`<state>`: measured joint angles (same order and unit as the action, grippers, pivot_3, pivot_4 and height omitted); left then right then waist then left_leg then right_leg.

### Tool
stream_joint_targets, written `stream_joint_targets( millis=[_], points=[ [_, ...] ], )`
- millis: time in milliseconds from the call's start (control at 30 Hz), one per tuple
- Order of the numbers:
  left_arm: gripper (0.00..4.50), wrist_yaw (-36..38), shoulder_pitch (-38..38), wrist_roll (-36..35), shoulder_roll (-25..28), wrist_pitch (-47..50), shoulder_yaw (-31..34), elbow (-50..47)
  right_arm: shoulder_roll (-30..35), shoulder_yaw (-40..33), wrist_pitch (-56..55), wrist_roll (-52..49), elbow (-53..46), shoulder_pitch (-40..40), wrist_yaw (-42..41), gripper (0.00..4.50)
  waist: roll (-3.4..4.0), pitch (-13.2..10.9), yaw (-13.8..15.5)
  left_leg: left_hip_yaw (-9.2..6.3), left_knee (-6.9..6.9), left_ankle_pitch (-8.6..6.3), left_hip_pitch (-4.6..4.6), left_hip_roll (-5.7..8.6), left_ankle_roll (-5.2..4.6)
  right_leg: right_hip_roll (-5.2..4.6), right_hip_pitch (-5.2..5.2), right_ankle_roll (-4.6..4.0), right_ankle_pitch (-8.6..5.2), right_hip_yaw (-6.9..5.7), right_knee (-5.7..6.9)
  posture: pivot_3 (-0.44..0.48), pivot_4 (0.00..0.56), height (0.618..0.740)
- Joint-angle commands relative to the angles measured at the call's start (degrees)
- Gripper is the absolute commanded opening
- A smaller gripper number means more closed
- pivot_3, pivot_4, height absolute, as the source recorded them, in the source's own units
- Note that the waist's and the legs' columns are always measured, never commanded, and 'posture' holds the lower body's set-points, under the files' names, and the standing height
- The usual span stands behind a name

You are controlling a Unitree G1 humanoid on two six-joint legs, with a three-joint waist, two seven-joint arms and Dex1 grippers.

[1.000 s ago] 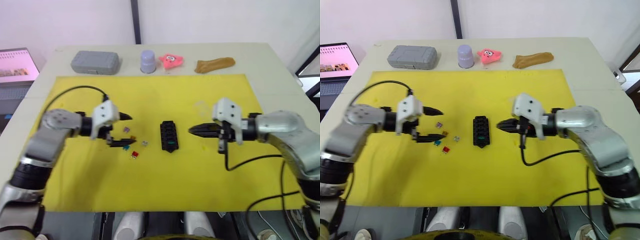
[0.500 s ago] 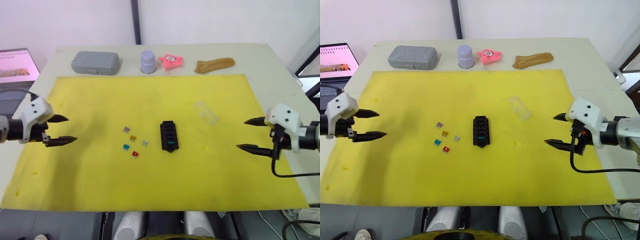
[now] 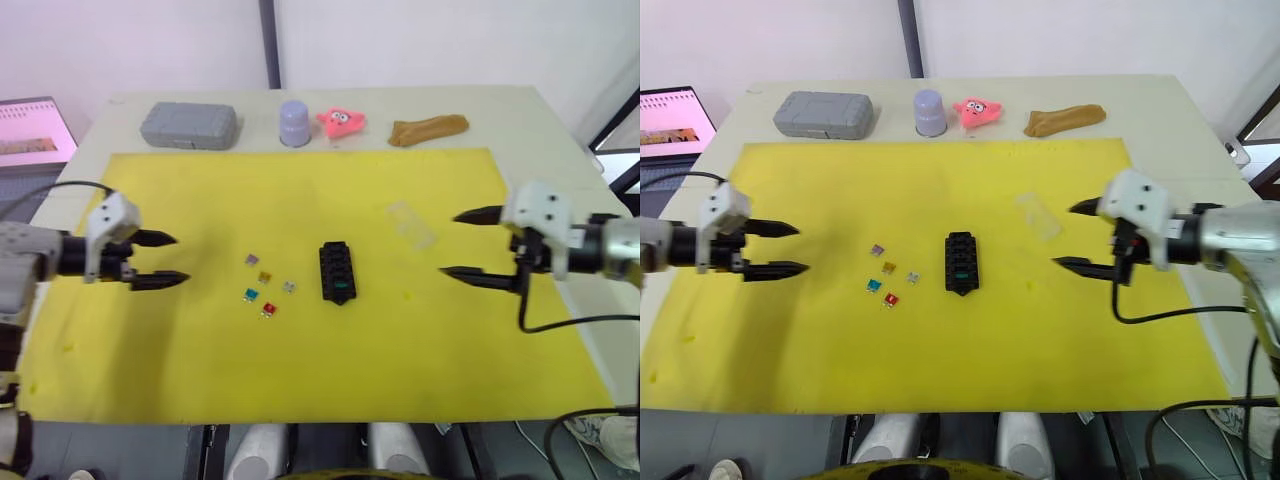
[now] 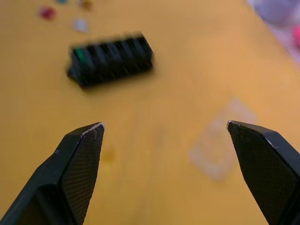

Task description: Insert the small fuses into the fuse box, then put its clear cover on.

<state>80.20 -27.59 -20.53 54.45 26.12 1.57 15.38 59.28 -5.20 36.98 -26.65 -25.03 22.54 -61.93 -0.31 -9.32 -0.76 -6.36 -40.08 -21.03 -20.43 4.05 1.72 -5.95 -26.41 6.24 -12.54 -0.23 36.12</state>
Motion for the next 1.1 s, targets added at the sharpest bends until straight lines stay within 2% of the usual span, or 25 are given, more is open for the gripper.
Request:
stream_joint_targets(
  millis=[33, 200, 300, 467, 533, 600, 1100],
  points=[
    [4.5, 0.4, -3.8, -2.4, -2.0, 9.1, -1.6, 1.5, -4.0, 6.2, 2.3, -0.1, -3.2, 7.2, 2.7, 4.43, 0.0, 0.0, -0.1, 0.02, 0.0, 0.0, 0.02, 0.01, 0.0, 0.0, 0.0, 0.0, 0.0, 0.0, 0.0, 0.0, 0.15, 0.74],
    [4.5, -0.3, -11.3, -5.8, -7.7, 26.4, -3.6, 10.4, -12.3, 15.2, 5.0, 1.1, -5.1, 15.3, 5.9, 4.43, 0.0, 0.0, -0.2, -0.03, 0.0, 0.0, 0.01, 0.03, 0.0, 0.02, -0.05, 0.0, 0.0, -0.01, 0.08, 0.0, 0.15, 0.74],
    [4.5, 0.0, -13.7, -5.8, -8.9, 31.8, -4.8, 14.1, -14.0, 16.7, 5.6, 1.7, -5.0, 16.8, 6.5, 4.43, 0.0, 0.0, -0.2, -0.08, -0.04, 0.0, -0.02, 0.07, 0.01, 0.02, -0.04, 0.0, 0.0, -0.02, 0.08, 0.0, 0.15, 0.74],
    [4.5, -0.7, -16.4, -4.5, -11.1, 34.8, -5.8, 22.7, -15.2, 17.4, 6.0, 1.7, -5.7, 17.3, 7.2, 4.43, 0.0, 0.0, -0.3, -0.08, -0.03, 0.01, 0.01, 0.08, 0.01, 0.0, -0.04, 0.0, 0.0, -0.02, 0.07, 0.0, 0.15, 0.74],
    [3.96, -1.4, -17.6, -3.9, -12.2, 34.3, -5.4, 26.0, -15.3, 17.3, 6.4, 1.6, -6.3, 16.8, 7.5, 4.5, 0.01, 0.0, -0.2, -0.07, -0.03, 0.01, 0.05, 0.08, 0.02, 0.01, -0.02, 0.0, 0.0, -0.02, 0.08, 0.0, 0.15, 0.74],
    [3.18, -1.4, -18.5, -3.4, -12.8, 33.7, -5.5, 28.0, -15.2, 17.2, 6.6, 1.6, -6.8, 16.4, 7.8, 4.5, 0.01, 0.0, -0.1, -0.07, -0.04, 0.01, 0.05, 0.09, 0.02, 0.0, -0.02, 0.0, 0.0, -0.02, 0.08, 0.0, 0.15, 0.74],
    [3.18, 4.3, -21.4, -0.8, -17.0, 33.9, -10.0, 29.8, -15.2, 17.0, 8.5, 1.4, -9.1, 14.4, 10.4, 4.5, 0.0, 0.0, 0.3, -0.12, -0.07, 0.01, 0.02, 0.17, 0.02, -0.06, 0.03, 0.0, 0.0, -0.02, 0.08, 0.0, 0.15, 0.74]
  ],
)
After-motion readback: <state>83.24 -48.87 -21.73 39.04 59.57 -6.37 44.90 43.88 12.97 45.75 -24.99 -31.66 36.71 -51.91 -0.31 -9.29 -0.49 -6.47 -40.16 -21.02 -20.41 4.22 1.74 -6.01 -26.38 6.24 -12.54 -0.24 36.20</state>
